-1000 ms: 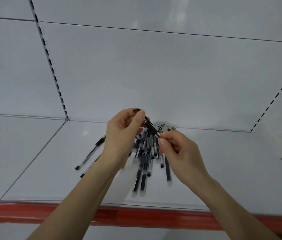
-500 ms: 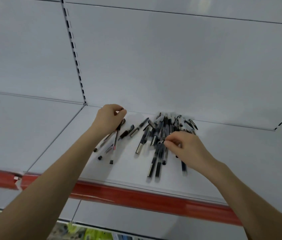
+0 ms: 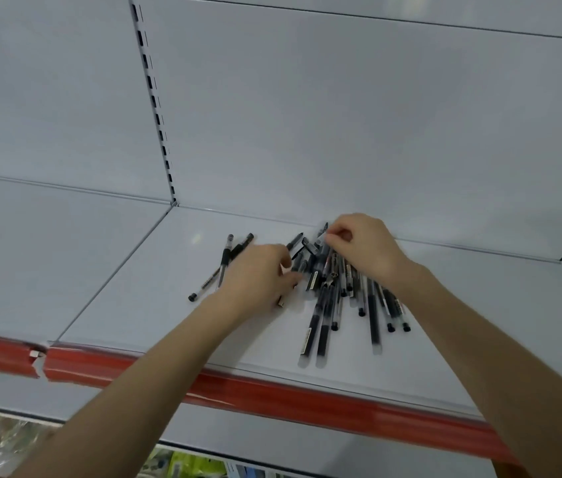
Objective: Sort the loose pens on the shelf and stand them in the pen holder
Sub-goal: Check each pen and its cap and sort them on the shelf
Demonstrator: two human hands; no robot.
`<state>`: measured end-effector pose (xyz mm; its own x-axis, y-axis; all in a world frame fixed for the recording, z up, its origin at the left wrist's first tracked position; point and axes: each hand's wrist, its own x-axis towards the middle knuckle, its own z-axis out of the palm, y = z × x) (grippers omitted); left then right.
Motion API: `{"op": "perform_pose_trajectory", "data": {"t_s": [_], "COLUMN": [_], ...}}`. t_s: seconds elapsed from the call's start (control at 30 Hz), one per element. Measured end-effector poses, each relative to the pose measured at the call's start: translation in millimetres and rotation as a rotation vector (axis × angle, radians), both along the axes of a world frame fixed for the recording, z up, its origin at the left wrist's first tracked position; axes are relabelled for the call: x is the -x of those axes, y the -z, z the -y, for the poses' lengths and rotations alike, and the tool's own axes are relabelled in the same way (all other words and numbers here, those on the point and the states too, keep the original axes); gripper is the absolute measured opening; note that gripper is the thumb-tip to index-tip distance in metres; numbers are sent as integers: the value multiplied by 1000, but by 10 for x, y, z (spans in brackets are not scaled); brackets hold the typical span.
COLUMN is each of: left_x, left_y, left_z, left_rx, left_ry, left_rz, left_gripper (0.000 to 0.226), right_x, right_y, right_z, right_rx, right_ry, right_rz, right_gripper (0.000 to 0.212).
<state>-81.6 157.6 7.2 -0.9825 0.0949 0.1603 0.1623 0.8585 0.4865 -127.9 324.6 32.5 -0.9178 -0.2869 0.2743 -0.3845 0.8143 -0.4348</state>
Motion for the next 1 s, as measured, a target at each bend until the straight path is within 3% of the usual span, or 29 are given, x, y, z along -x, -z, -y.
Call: {"op": "perform_pose_trajectory", "data": {"t_s": [0.2,0.4,0.47,0.53,0.7,0.8,1.0], "left_x": [19,-35,-66,-116,-331,-443,-534], "left_y": [-20,-53,-51,-90,-300,-401,-522], "left_z": [-28,48,74,143,254,195,87], "left_rx": [199,191,159,68,-518,-675,-739], "left_ry": [-9,24,-8,-52,-27,31,102], "left_rz": [136,197,173,141,149,111,-14], "left_gripper": [34,19,13,14,4,6,8], "right_x": [479,462,408,307,-41,-243,-475], "right_y": [93,122,94,-6,-337,-506,-738], "right_z": [25,12,-9,-43,-159,-214,-307], "right_rx": [-398,-441,-334,-100,434,535,630], "right_ry": [-58,-95,-96,-51,-93,-188,-257], "right_rz": [117,118,111,122,202,226,205], "right_gripper": [32,17,19,23,11,18,11]}}
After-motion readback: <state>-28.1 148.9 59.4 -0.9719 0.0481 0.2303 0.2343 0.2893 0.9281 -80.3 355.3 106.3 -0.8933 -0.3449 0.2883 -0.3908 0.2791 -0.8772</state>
